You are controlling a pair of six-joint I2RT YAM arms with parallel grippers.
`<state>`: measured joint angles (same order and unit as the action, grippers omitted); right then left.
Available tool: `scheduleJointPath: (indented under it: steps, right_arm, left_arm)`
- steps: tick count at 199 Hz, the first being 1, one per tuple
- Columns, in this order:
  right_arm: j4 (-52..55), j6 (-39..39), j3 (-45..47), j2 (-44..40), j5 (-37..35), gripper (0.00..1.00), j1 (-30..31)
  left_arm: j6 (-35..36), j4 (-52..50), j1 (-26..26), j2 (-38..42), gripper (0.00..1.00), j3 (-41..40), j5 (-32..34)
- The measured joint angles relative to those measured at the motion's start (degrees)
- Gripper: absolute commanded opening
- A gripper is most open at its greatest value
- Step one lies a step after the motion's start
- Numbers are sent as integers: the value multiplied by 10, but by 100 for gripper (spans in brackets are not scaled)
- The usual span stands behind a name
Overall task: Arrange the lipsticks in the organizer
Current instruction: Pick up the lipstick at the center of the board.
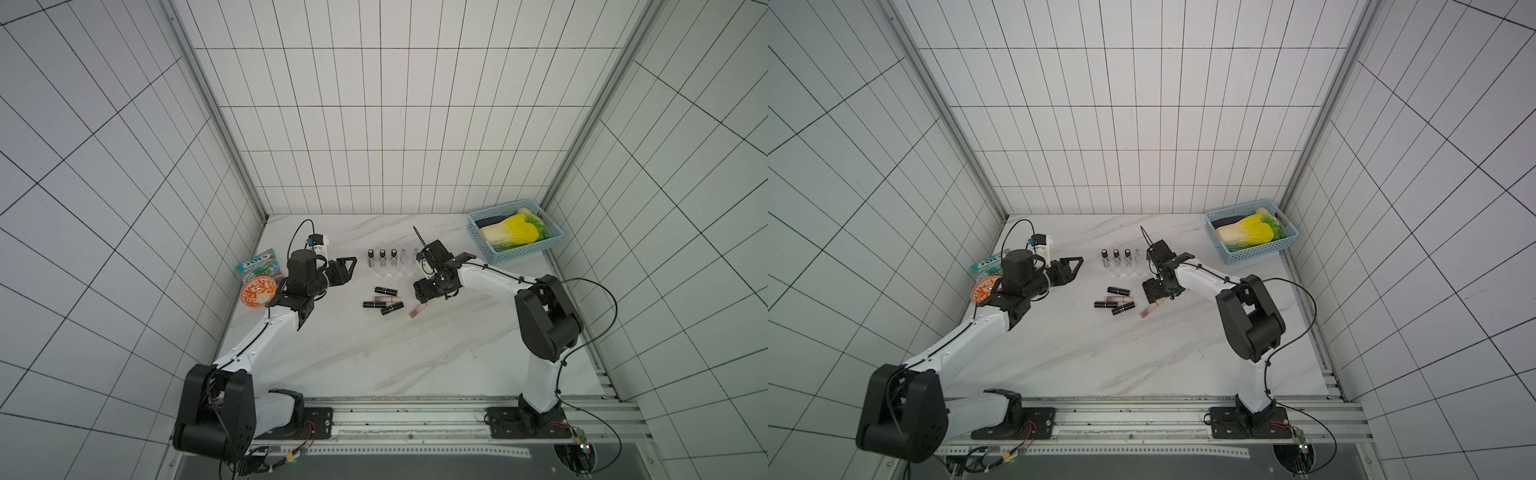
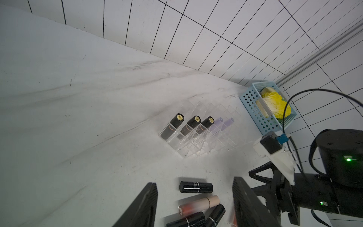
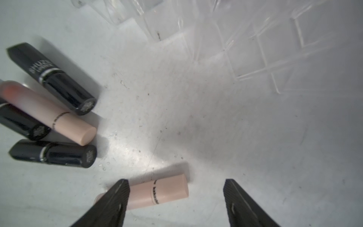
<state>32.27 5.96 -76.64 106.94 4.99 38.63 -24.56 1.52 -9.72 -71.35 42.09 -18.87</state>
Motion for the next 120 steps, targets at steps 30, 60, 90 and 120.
scheduleJointPath:
  steps: [30, 60, 90, 120]
  right_arm:
    - [22, -50, 0, -68, 18, 99, 1]
    - [75, -76, 1, -117, -17, 99, 29]
    - [117, -72, 47, -121, -86, 99, 87]
    - [161, -70, 88, -113, -125, 99, 102]
  left_arm:
    - [2, 0, -1, 0, 59, 0, 0]
    - [2, 0, -1, 0, 59, 0, 3]
    - [4, 0, -3, 0, 59, 0, 4]
    - [4, 0, -5, 0, 59, 0, 4]
